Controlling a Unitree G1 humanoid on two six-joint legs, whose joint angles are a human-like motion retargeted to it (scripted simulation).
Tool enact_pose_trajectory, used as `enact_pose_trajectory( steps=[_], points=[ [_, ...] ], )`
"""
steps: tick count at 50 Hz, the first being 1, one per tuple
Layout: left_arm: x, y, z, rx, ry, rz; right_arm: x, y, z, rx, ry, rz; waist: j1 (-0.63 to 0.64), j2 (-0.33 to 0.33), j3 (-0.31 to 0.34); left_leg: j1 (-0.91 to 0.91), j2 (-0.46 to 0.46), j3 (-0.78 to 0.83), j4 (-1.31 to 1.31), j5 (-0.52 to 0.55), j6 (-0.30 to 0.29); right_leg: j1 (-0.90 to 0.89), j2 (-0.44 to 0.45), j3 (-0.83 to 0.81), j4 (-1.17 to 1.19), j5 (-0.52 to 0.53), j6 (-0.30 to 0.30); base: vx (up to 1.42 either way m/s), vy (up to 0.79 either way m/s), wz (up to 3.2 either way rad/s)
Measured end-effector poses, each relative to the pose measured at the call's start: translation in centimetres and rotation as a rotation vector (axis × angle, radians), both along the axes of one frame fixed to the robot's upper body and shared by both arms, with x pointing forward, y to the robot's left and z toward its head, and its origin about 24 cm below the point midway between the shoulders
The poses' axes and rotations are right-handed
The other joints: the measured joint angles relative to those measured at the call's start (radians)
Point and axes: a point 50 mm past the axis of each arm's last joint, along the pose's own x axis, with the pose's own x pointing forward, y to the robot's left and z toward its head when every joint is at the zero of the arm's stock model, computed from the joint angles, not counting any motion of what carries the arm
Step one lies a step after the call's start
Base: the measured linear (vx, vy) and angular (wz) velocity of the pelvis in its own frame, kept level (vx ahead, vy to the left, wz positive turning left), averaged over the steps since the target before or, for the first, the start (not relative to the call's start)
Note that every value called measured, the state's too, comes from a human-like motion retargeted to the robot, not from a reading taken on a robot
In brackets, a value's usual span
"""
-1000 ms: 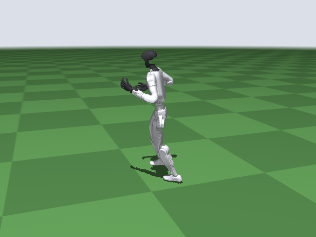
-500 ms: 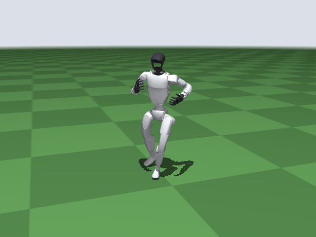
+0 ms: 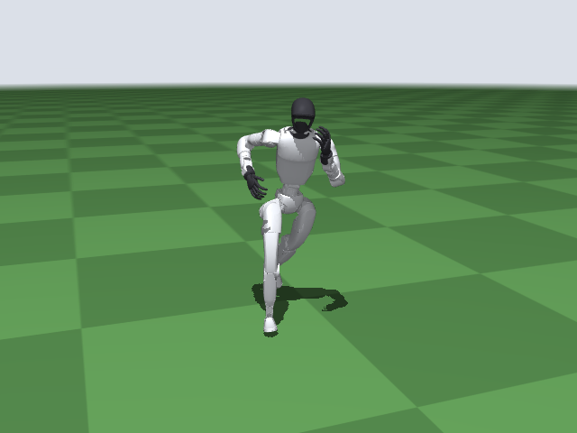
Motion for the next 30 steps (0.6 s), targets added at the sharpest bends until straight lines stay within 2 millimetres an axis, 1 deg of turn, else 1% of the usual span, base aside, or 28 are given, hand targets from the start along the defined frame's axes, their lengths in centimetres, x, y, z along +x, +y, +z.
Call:
enact_pose_trajectory(
  steps=[1,2,3,5,6,7,8,9,10,11,12,13,15,16,17,18,19,20,21,22,23,24,25,26,27,28,29,30],
  points=[
    [1.2,0.0,-1.2,0.042,0.073,0.027,0.7,0.6,-0.5,0.02,0.018,0.054,0.028,-0.044,0.031,-0.024,-0.043,0.019,0.195,-0.068,0.046,0.074,-0.026,0.021,-0.046,0.033,0.011,1.45,-0.42,0.55],
    [2.4,0.2,-2.6,0.082,0.157,0.055,1.6,1.0,-0.7,0.035,0.015,0.084,0.059,-0.074,0.056,-0.076,-0.07,0.041,0.417,-0.143,0.088,0.133,-0.046,0.037,-0.067,0.049,0.01,1.39,-0.44,0.32],
    [3.8,0.4,-4.5,0.115,0.259,0.09,2.8,1.1,-0.6,0.04,-0.03,0.064,0.094,-0.074,0.071,-0.184,-0.063,0.07,0.696,-0.231,0.119,0.162,-0.054,0.042,-0.04,0.029,-0.017,1.33,-0.44,0.29],
    [6.1,1.9,-9.4,0.155,0.519,0.192,5.6,0.9,0.2,0.016,-0.077,0.055,0.166,-0.03,0.071,-0.458,-0.015,0.09,1.216,-0.362,0.135,0.162,-0.041,0.037,0.082,-0.099,-0.106,1.28,-0.42,0.2],
    [6.3,3.6,-12.4,0.142,0.663,0.252,7.1,1.2,1.5,-0.006,-0.139,0.083,0.206,-0.011,0.055,-0.596,-0.01,0.092,1.397,-0.381,0.111,0.159,-0.032,0.04,0.132,-0.169,-0.138,1.33,-0.4,-0.15],
    [5.8,5.4,-15.3,0.129,0.799,0.304,8.5,1.8,3.2,-0.02,-0.215,0.118,0.248,-0.005,0.032,-0.728,-0.014,0.102,1.55,-0.399,0.1,0.156,-0.029,0.046,0.177,-0.224,-0.159,1.41,-0.4,-0.54],
    [4.4,7.4,-17.9,0.115,0.921,0.336,9.5,3.1,5.4,-0.017,-0.317,0.173,0.297,-0.022,-0.003,-0.85,-0.037,0.125,1.647,-0.414,0.116,0.153,-0.039,0.06,0.209,-0.251,-0.156,1.45,-0.41,-0.97],
    [2.5,9.2,-19.6,0.111,1.02,0.365,9.9,4.4,7.8,0.02,-0.428,0.221,0.36,-0.048,-0.037,-0.962,-0.046,0.157,1.696,-0.419,0.128,0.183,-0.029,0.085,0.167,-0.249,-0.145,1.48,-0.4,-1.46],
    [0.3,10.9,-20.7,0.118,1.106,0.389,9.8,5.8,10.4,0.075,-0.541,0.269,0.431,-0.077,-0.07,-1.068,-0.048,0.195,1.72,-0.42,0.137,0.228,-0.01,0.116,0.089,-0.233,-0.131,1.54,-0.35,-1.79],
    [-1.6,12.1,-21.2,0.128,1.172,0.405,9.2,6.8,12.6,0.137,-0.648,0.296,0.511,-0.122,-0.103,-1.144,-0.052,0.232,1.679,-0.429,0.158,0.272,-0.014,0.15,0.026,-0.173,-0.11,1.61,-0.28,-1.77],
    [-3.2,13.1,-21.5,0.148,1.232,0.417,8.3,7.5,14.5,0.19,-0.747,0.327,0.584,-0.168,-0.135,-1.212,-0.06,0.265,1.618,-0.433,0.183,0.316,-0.022,0.178,-0.038,-0.097,-0.087,1.69,-0.19,-1.4],
    [-4.6,13.8,-21.7,0.185,1.278,0.423,7.3,8.0,16.1,0.223,-0.836,0.362,0.643,-0.216,-0.167,-1.265,-0.074,0.291,1.518,-0.431,0.213,0.363,-0.041,0.194,-0.107,0.016,-0.06,1.76,-0.1,-1.01],
    [-7.3,14.8,-22.0,0.243,1.357,0.444,5.2,9.1,17.8,0.265,-0.96,0.453,0.729,-0.288,-0.209,-1.274,-0.069,0.353,1.245,-0.402,0.227,0.494,-0.073,0.21,-0.254,0.303,-0.013,1.87,0.01,-0.63],
    [-8.3,14.9,-22.3,0.247,1.383,0.444,4.2,9.8,17.9,0.289,-0.98,0.514,0.747,-0.301,-0.222,-1.229,-0.065,0.383,1.064,-0.382,0.22,0.565,-0.076,0.211,-0.314,0.425,0.007,1.93,0.07,-0.45],
    [-9.1,14.9,-22.5,0.245,1.404,0.443,3.3,10.5,17.7,0.318,-0.988,0.574,0.762,-0.305,-0.232,-1.173,-0.062,0.405,0.871,-0.361,0.206,0.633,-0.073,0.215,-0.359,0.518,0.018,1.95,0.1,-0.46],
    [-9.6,14.6,-22.7,0.228,1.411,0.436,2.5,11.2,17.3,0.354,-0.973,0.633,0.772,-0.292,-0.236,-1.094,-0.063,0.412,0.656,-0.337,0.177,0.693,-0.056,0.229,-0.374,0.554,0.011,1.95,0.11,-0.72],
    [-9.5,14.3,-22.7,0.21,1.401,0.428,1.9,11.7,16.8,0.396,-0.937,0.674,0.785,-0.261,-0.224,-0.992,-0.055,0.398,0.436,-0.314,0.13,0.747,-0.026,0.254,-0.341,0.545,-0.005,1.94,0.13,-0.98],
    [-9.3,13.9,-22.6,0.193,1.383,0.419,1.5,12.0,16.1,0.441,-0.892,0.706,0.8,-0.22,-0.204,-0.878,-0.043,0.375,0.214,-0.292,0.076,0.798,0.01,0.285,-0.285,0.515,-0.027,1.94,0.16,-1.0],
    [-8.4,13.4,-22.4,0.194,1.339,0.407,1.7,12.0,15.3,0.48,-0.826,0.702,0.804,-0.166,-0.17,-0.77,-0.009,0.34,0.066,-0.282,0.02,0.827,0.055,0.308,-0.152,0.461,-0.042,1.92,0.2,-0.73],
    [-7.4,12.9,-22.1,0.2,1.292,0.394,2.0,11.9,14.4,0.508,-0.76,0.684,0.8,-0.12,-0.137,-0.678,0.021,0.302,-0.047,-0.272,-0.023,0.838,0.09,0.321,0.001,0.405,-0.058,1.87,0.23,-0.21],
    [-6.1,12.2,-21.8,0.211,1.238,0.38,2.5,11.7,13.3,0.515,-0.691,0.642,0.782,-0.091,-0.11,-0.617,0.042,0.262,-0.093,-0.261,-0.043,0.814,0.107,0.316,0.198,0.344,-0.076,1.79,0.23,0.23],
    [-4.5,11.5,-21.6,0.209,1.182,0.365,3.3,11.4,11.8,0.506,-0.625,0.579,0.754,-0.09,-0.087,-0.585,0.04,0.222,-0.086,-0.258,-0.03,0.755,0.096,0.306,0.413,0.279,-0.099,1.7,0.21,0.57],
    [-2.8,10.6,-21.2,0.202,1.126,0.35,4.0,11.0,10.2,0.486,-0.557,0.508,0.721,-0.102,-0.068,-0.567,0.027,0.183,-0.054,-0.259,0.0,0.679,0.072,0.295,0.638,0.212,-0.124,1.61,0.17,0.81],
    [-0.5,9.4,-20.5,0.189,1.055,0.333,4.9,10.4,8.1,0.458,-0.475,0.407,0.679,-0.144,-0.058,-0.592,-0.013,0.159,0.048,-0.32,0.061,0.569,0.035,0.303,0.841,0.146,-0.136,1.57,0.14,0.99],
    [1.8,8.0,-19.2,0.177,0.975,0.309,5.6,9.5,5.9,0.43,-0.386,0.306,0.635,-0.182,-0.054,-0.619,-0.051,0.136,0.153,-0.388,0.117,0.454,0.005,0.314,1.026,0.09,-0.137,1.56,0.1,1.18],
    [3.9,6.3,-17.1,0.161,0.876,0.27,5.9,8.3,3.5,0.405,-0.289,0.197,0.59,-0.212,-0.06,-0.652,-0.082,0.119,0.261,-0.472,0.166,0.326,-0.011,0.328,1.175,0.057,-0.119,1.59,0.08,1.22],
    [5.4,4.5,-14.3,0.15,0.755,0.221,5.5,6.8,1.6,0.389,-0.207,0.11,0.544,-0.218,-0.07,-0.647,-0.093,0.103,0.314,-0.53,0.178,0.223,-0.012,0.33,1.263,0.014,-0.123,1.63,0.06,1.2],
    [6.1,2.8,-11.0,0.143,0.622,0.166,4.7,5.3,0.0,0.377,-0.134,0.032,0.498,-0.213,-0.08,-0.624,-0.095,0.089,0.34,-0.574,0.173,0.132,-0.005,0.325,1.32,-0.034,-0.14,1.69,0.05,1.17]
  ],
)
